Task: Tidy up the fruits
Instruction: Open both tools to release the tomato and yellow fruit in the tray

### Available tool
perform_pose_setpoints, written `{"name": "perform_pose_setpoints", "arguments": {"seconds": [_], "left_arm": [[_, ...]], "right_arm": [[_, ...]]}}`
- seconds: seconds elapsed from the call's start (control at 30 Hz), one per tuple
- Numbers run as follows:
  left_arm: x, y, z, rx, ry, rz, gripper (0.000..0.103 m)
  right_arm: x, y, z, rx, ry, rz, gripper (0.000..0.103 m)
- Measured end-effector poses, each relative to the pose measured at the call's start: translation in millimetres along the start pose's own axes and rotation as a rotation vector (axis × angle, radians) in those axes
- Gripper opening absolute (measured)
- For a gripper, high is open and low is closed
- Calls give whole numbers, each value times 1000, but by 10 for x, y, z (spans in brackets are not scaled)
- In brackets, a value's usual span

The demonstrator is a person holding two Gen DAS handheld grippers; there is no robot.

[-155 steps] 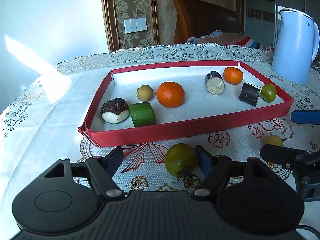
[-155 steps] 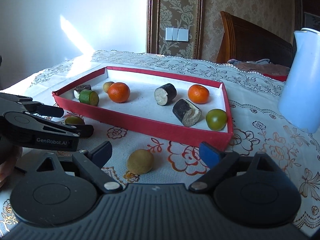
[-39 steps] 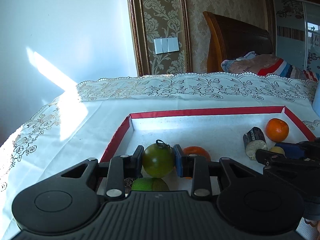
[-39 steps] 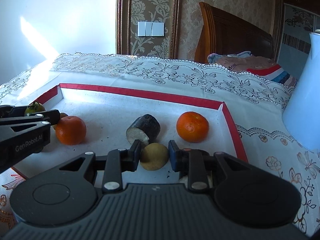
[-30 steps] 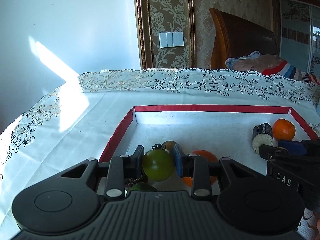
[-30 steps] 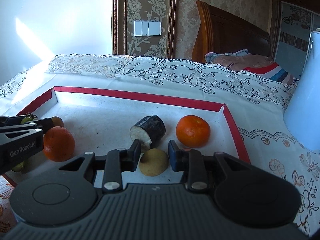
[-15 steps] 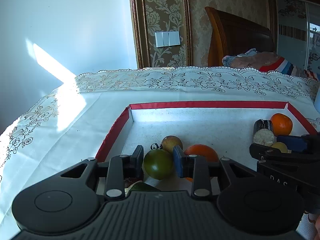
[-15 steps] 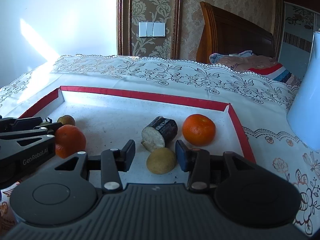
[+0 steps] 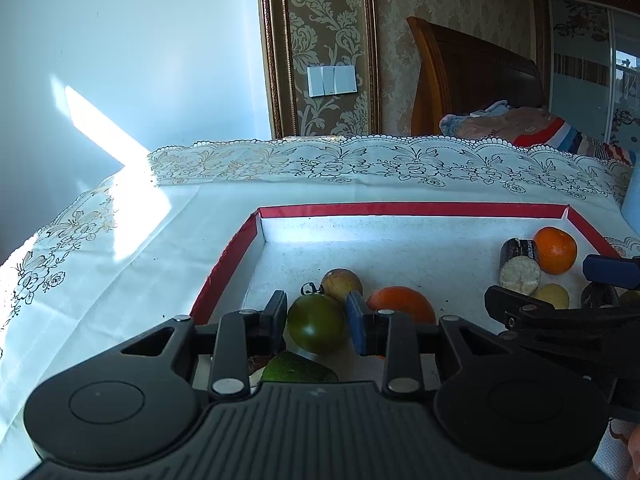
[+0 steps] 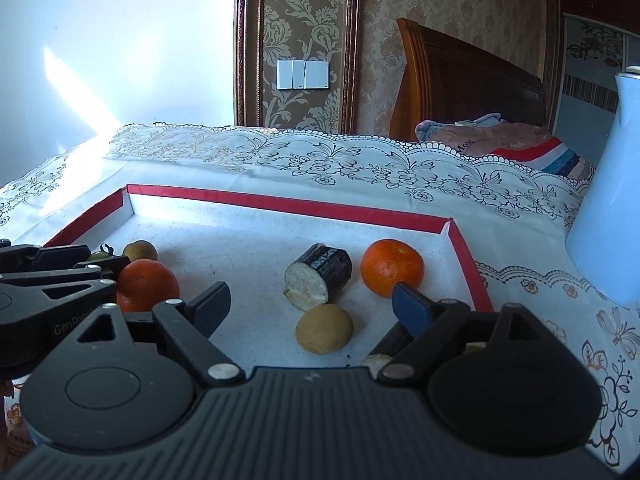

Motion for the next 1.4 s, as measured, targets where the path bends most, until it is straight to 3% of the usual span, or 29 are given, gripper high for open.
{"name": "perform_pose_setpoints", "arguments": {"seconds": [0.5,0.67,0.77,0.97,1.4], "left_arm": [[298,75,97,34,-24,33,32],[499,108,178,44,-59,49,48],[594,135,211,43,-77,43,48],[699,251,322,87,-40,92,49],[865,229,431,74,-58,86,49]], "right_arm": [[287,-70,72,-60,0,-41,98],[441,-95,135,-79,2,-55,99],[565,-120,190,-95,-2,-70,101],[741,-135,336,-92,-1,-87,103],[878,-91,464,-76,-3,-96,103]]}}
Point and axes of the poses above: each gripper's, at about its wrist camera, not at the fingertips, and x roughly against the way its jaws point, y to its left, z to its underside, the point moved 3 cm from there along -x, roughly the way its jaws point
